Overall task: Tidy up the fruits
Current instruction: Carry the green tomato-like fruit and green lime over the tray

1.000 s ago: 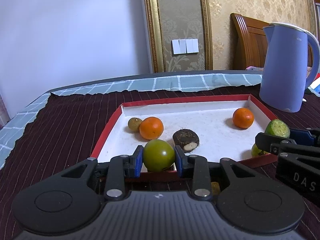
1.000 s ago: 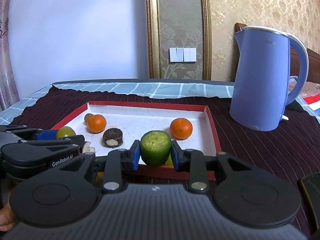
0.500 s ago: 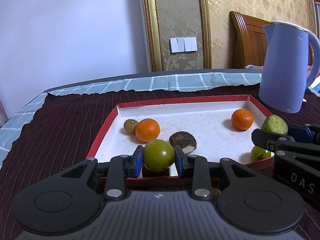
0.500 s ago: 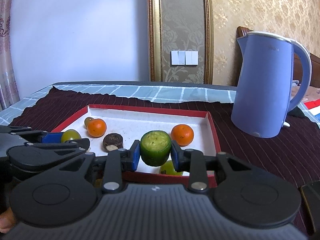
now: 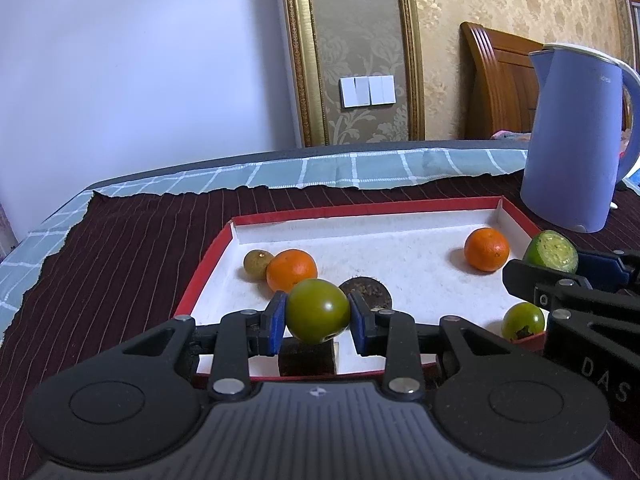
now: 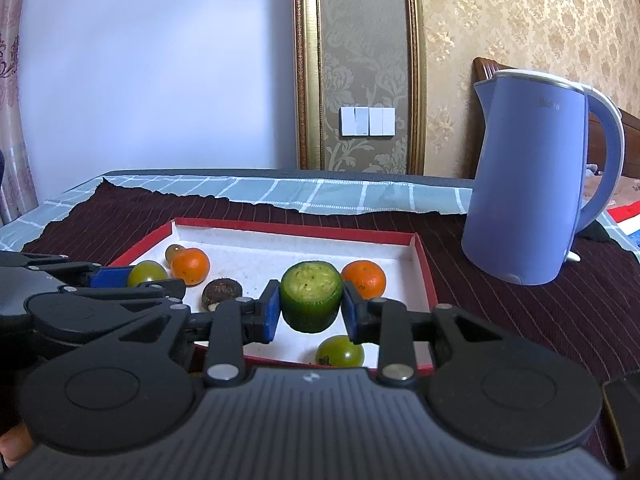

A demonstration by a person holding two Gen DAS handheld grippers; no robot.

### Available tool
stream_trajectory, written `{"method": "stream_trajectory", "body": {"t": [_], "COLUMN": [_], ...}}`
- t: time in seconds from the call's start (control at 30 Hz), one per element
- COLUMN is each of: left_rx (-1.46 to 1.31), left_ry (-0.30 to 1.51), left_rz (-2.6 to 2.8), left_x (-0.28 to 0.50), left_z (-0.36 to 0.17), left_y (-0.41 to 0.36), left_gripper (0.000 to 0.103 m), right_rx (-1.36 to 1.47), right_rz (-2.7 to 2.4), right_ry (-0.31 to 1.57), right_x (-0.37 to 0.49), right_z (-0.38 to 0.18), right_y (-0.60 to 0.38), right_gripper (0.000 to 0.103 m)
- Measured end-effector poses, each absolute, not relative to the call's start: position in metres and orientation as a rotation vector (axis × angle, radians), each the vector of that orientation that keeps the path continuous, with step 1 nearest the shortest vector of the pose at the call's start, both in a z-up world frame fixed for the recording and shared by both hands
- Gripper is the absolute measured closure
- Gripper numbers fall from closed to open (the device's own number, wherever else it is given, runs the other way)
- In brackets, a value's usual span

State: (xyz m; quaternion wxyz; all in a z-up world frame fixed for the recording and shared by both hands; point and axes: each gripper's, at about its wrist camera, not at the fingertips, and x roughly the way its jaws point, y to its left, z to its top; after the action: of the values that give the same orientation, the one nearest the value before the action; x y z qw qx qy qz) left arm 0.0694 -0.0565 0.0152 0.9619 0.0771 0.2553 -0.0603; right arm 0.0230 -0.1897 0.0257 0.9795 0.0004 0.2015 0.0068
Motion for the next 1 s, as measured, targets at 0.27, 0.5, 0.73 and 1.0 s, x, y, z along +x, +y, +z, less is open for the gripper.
{"method": "stream_trajectory", "body": {"t": [0.27, 0.5, 0.73, 1.0], "left_rx": [0.171, 0.177, 0.189, 0.195], "left_ry": [0.521, 0.529, 0.541, 0.547], "left_rz": [-0.109, -0.093, -0.084, -0.079], "left_x": [0.082, 0.094, 0.105, 0.115], "left_z": [0.017, 0.014, 0.012, 0.014], "left_y": [-0.059, -0.060, -0.063, -0.065], "left_gripper": [0.071, 0.071, 0.071, 0.071], "right_rx": [-0.003, -0.007, -0.004, -0.006], "right_rz": [0.014, 0.013, 0.012, 0.011], "right_ry": [0.406, 0.400, 0.406, 0.422], "right_x": [0.027, 0.035, 0.047, 0.060], "right_z": [0.026, 0.028, 0.030, 0.030], "right_y": [-0.190, -0.192, -0.193, -0.196], "right_gripper": [0.073, 0.073, 0.073, 0.073]}}
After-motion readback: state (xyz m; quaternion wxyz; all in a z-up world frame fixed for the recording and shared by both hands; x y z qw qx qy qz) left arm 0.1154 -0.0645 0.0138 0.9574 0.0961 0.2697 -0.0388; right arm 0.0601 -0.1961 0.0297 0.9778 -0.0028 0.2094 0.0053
